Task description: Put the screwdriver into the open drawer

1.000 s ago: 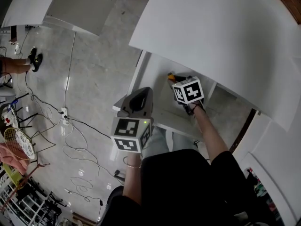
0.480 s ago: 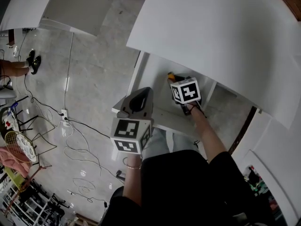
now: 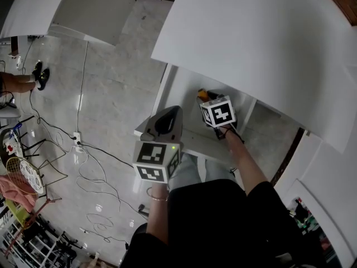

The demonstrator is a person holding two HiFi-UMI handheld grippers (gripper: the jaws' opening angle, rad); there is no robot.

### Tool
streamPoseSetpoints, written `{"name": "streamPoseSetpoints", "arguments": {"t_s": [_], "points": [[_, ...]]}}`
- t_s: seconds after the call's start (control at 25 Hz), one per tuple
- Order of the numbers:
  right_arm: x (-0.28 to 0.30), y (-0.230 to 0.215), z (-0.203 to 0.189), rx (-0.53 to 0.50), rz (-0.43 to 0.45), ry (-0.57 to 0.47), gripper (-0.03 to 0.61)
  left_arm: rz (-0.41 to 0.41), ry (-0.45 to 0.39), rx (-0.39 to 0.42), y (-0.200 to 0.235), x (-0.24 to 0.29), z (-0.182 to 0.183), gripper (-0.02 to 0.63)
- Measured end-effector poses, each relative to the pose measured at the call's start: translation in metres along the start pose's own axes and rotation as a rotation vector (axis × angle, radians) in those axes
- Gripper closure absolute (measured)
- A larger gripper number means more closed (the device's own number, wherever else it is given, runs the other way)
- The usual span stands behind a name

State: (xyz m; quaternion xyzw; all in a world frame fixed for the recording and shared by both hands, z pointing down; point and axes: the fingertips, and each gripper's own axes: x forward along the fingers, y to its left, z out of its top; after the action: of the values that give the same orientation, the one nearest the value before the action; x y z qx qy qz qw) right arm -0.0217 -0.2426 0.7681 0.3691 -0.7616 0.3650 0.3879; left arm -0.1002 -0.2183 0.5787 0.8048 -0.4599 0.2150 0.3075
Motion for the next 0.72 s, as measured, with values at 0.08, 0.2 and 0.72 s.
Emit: {"name": "streamPoseSetpoints", "arguments": {"t_s": [0.08, 0.2, 0.72], "points": [[-0.001, 0.001, 0.001, 0.009, -0.005, -0.007, 0.430, -0.003, -0.001, -0.005, -0.001, 0.000, -0.001, 0.605], [-0.007, 0.005, 0.007, 0.040, 0.004, -0.024, 0.430, -0.016, -0.017, -0.048, 0.000, -0.003, 0.002, 0.604], [-0.064, 0.029, 0.026, 0.018, 0.041, -0.149, 0.520, -0.050, -0.085, 0.006, -0.017, -0.025, 0.017, 0.605]]}}
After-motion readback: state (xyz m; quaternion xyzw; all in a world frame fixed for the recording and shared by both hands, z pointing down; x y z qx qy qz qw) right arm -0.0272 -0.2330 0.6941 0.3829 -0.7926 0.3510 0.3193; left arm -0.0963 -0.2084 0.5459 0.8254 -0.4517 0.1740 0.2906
